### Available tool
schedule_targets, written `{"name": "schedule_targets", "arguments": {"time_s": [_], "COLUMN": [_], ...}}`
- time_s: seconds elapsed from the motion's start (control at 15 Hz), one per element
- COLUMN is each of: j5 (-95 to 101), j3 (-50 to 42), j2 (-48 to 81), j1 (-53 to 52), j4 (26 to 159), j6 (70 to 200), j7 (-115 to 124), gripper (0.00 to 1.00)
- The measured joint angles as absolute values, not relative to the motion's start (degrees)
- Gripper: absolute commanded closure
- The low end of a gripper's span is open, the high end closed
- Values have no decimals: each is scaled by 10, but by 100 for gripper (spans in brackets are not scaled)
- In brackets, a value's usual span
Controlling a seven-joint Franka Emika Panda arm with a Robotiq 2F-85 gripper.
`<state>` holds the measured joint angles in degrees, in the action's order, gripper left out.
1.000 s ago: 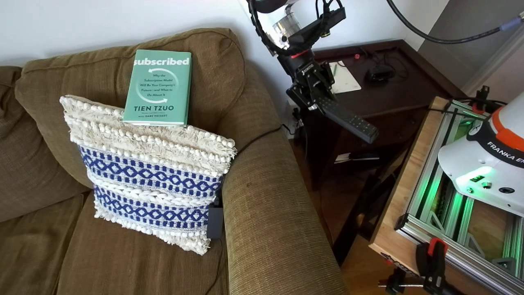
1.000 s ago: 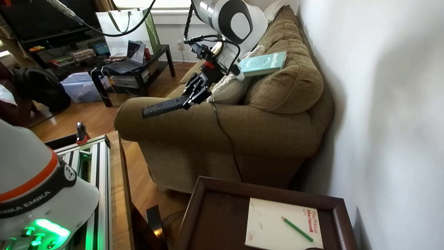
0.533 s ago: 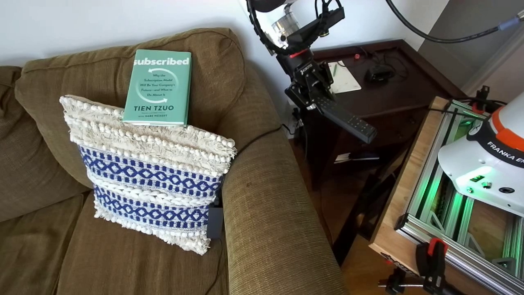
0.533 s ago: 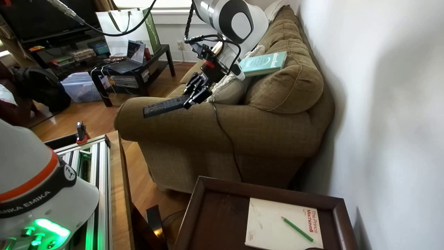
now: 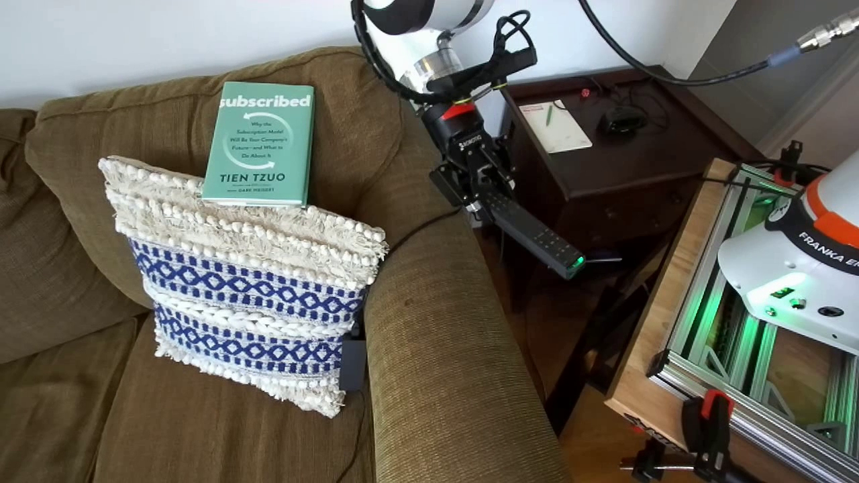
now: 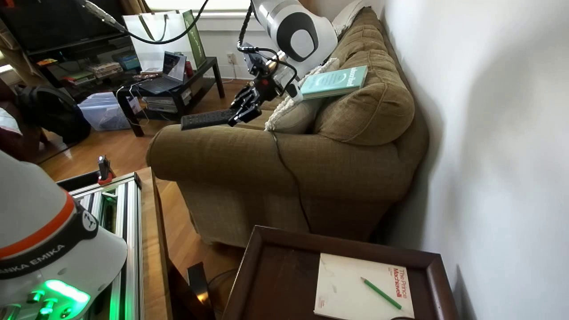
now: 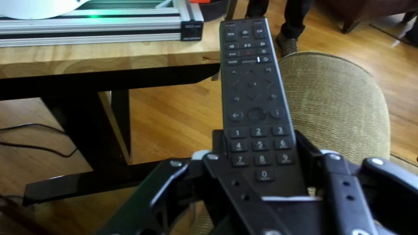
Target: Put the remote control on the right armrest of the sofa
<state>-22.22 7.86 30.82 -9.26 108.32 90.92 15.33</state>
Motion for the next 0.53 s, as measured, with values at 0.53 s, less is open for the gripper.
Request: {"name": "schedule_targets", "arguments": {"time_s": [0.53], "j5": [-342], "j3": [85], "j2": [401], "j1": [-117], "j4": [1023], "j6": [956], "j7": [217], "gripper": [74]}}
